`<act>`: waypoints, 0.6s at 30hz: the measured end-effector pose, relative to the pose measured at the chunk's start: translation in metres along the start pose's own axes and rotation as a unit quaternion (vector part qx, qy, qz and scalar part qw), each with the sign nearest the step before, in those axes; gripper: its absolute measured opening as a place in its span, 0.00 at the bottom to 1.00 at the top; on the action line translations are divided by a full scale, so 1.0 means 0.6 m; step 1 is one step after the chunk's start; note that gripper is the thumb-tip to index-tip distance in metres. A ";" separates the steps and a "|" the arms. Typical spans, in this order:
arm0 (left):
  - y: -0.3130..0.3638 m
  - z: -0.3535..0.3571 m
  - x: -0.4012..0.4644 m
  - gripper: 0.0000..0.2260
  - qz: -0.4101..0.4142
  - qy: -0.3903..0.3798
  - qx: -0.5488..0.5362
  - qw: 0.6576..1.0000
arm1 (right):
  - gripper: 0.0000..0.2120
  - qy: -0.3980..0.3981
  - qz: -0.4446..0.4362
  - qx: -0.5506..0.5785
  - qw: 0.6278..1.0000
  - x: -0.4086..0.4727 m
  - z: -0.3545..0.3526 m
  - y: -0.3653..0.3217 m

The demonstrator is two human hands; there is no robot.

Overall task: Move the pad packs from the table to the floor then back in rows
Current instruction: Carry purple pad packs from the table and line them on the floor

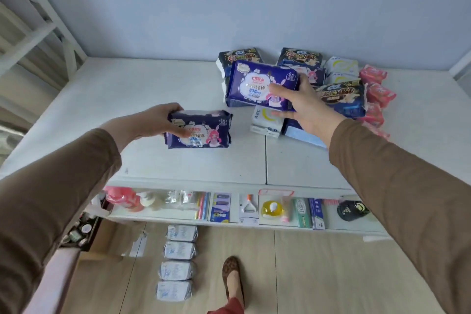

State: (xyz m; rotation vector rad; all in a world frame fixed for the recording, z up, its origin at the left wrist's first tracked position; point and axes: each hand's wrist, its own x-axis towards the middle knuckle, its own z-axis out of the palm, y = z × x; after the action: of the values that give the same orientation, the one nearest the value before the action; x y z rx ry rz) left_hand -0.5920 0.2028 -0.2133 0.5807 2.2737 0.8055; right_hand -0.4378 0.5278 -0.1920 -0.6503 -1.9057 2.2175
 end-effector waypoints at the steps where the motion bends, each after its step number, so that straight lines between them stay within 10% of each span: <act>1: -0.006 0.008 -0.025 0.19 0.006 0.012 0.001 1.000 | 0.25 -0.013 -0.003 0.004 1.000 -0.025 0.001 0.006; 18: -0.238 0.285 -0.329 0.22 -0.068 -0.059 0.101 0.991 | 0.25 -0.120 0.192 0.036 0.973 -0.439 -0.020 0.354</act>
State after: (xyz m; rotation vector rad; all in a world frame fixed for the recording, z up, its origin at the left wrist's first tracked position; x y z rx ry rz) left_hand -0.3626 0.0526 -0.3283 0.5413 2.2712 0.4649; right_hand -0.1613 0.3988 -0.3394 -0.8347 -1.9281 2.6986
